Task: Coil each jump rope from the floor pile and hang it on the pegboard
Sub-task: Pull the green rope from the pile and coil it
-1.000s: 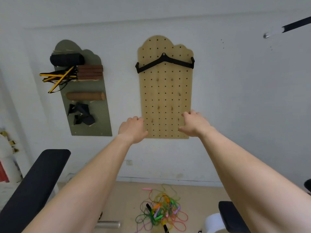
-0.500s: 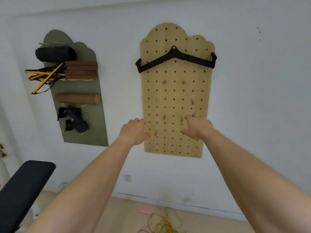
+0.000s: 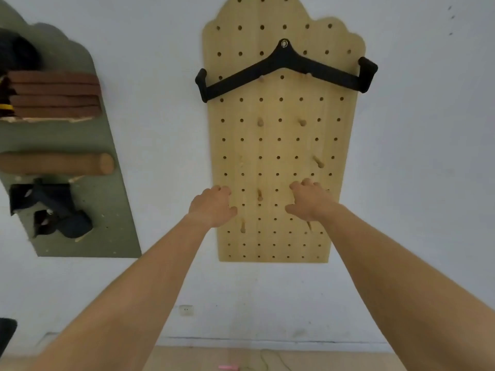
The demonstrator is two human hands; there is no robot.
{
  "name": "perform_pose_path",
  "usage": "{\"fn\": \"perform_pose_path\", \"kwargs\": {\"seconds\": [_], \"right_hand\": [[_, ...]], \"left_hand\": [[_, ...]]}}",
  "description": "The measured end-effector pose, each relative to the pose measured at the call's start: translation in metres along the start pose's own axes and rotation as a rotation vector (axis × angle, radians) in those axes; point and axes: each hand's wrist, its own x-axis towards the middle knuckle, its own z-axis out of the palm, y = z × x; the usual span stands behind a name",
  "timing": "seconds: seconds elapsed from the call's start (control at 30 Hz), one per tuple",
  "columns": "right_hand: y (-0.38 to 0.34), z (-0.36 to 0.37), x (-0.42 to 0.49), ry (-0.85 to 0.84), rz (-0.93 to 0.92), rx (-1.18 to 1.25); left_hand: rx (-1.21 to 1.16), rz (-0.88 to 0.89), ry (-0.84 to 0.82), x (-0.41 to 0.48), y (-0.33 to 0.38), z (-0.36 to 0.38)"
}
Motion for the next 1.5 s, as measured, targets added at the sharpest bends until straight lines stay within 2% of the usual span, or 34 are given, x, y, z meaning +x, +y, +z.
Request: {"fn": "perform_pose_path", "kwargs": {"seconds": [0.23,0.4,0.6,0.83,1.13,1.3,1.4,1.5], "right_hand": [[0.038,0.065,0.059,-0.068,-0.062,0.014],[0.088,0.151,0.077,-0.127,-0.101,0.031],[0.121,0.312,0.088,-0.239,-0.067,0.034],[0.116,0.532,0.077,-0.376,-0.065,0.039],[0.113,0.769,0.048,-0.410,-0.078,0.018],[0.119,0.838,0.025,-0.408,-0.093,-0.016],[0.123,0.850,0.008,-0.360,-0.109,-0.015],[0.129,0.844,-0.017,-0.379,-0.127,-0.011]], "left_hand": [[-0.030,-0.058,-0.076,0.043,0.022,0.076],[-0.092,-0.117,-0.153,0.059,0.053,0.164],[-0.067,-0.095,-0.260,0.057,0.061,0.332],[-0.065,-0.095,-0.388,0.031,0.041,0.544],[-0.050,-0.066,-0.452,-0.010,0.016,0.769],[-0.040,-0.062,-0.430,-0.037,0.009,0.836],[-0.035,-0.067,-0.400,-0.058,0.010,0.849],[-0.025,-0.059,-0.431,-0.082,0.017,0.846]]}}
